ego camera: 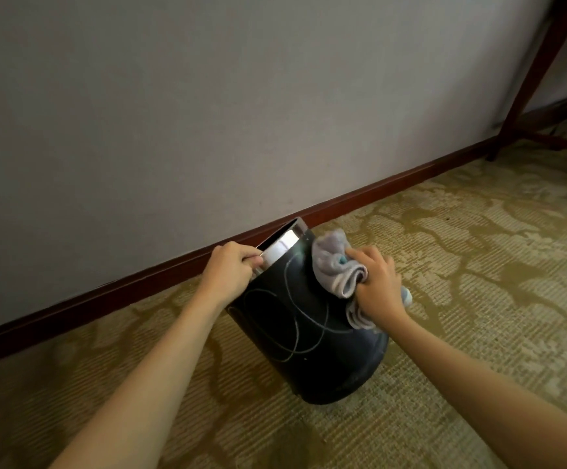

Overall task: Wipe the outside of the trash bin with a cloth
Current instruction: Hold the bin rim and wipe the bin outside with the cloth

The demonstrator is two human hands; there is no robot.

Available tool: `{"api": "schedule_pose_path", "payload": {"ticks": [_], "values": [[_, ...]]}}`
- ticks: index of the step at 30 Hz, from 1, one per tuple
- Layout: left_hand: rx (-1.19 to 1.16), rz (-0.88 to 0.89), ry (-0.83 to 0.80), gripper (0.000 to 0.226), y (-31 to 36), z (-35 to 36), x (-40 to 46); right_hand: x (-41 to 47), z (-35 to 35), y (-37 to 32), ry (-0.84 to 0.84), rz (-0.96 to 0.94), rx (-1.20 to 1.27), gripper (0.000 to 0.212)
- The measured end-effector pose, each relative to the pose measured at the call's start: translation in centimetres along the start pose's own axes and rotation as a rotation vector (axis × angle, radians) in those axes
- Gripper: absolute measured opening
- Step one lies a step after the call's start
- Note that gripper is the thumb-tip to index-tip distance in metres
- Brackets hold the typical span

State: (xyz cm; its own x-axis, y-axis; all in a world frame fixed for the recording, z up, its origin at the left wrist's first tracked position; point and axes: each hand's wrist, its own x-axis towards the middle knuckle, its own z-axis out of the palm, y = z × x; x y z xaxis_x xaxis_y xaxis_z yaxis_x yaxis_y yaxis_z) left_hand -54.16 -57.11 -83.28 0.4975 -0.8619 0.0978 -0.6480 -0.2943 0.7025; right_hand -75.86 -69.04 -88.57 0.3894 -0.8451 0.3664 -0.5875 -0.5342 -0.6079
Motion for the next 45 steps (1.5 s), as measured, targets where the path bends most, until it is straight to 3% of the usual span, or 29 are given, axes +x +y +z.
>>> {"api": "schedule_pose_path", "payload": {"ticks": [3,7,15,18,23,29,34,39,41,45], "values": [[-0.004,-0.037,0.06,0.026,-1.6,-0.8,0.4,-2.8,-0.4,4.2,-0.08,0.068,-0.167,0.031],[0.001,-0.068,0.089,0.023,-2.5,-0.8,0.5,-2.8,-1.1,5.7,-0.175,0.177,-0.299,0.031],[0.022,0.097,0.1,0.02,1.1,1.7,-0.6,2.4,-0.5,-3.6,0.056,-0.007,0.003,0.048],[0.043,0.113,0.099,0.02,1.7,2.2,-0.6,2.2,-0.6,-3.3,0.077,-0.017,0.021,0.047],[0.046,0.036,0.142,0.02,0.8,1.6,0.1,-1.7,-0.8,2.1,0.01,-0.019,-0.165,0.034],[0.034,-0.084,0.174,0.022,-1.6,0.7,1.1,-4.2,-2.2,6.4,-0.212,0.088,-0.471,0.032],[0.02,-0.01,0.142,0.021,-0.3,1.2,0.4,-1.6,-2.0,1.7,-0.119,0.141,-0.279,0.04],[0.08,0.141,0.107,0.027,2.8,2.8,-0.6,1.6,-1.1,-3.8,0.094,0.011,-0.121,0.058],[0.095,0.164,0.107,0.029,3.4,3.3,-0.7,1.5,-1.0,-3.5,0.146,-0.024,-0.12,0.062],[0.05,0.158,0.116,0.021,3.4,3.7,-0.3,-0.7,-0.8,0.3,0.093,-0.043,-0.181,0.064]]}}
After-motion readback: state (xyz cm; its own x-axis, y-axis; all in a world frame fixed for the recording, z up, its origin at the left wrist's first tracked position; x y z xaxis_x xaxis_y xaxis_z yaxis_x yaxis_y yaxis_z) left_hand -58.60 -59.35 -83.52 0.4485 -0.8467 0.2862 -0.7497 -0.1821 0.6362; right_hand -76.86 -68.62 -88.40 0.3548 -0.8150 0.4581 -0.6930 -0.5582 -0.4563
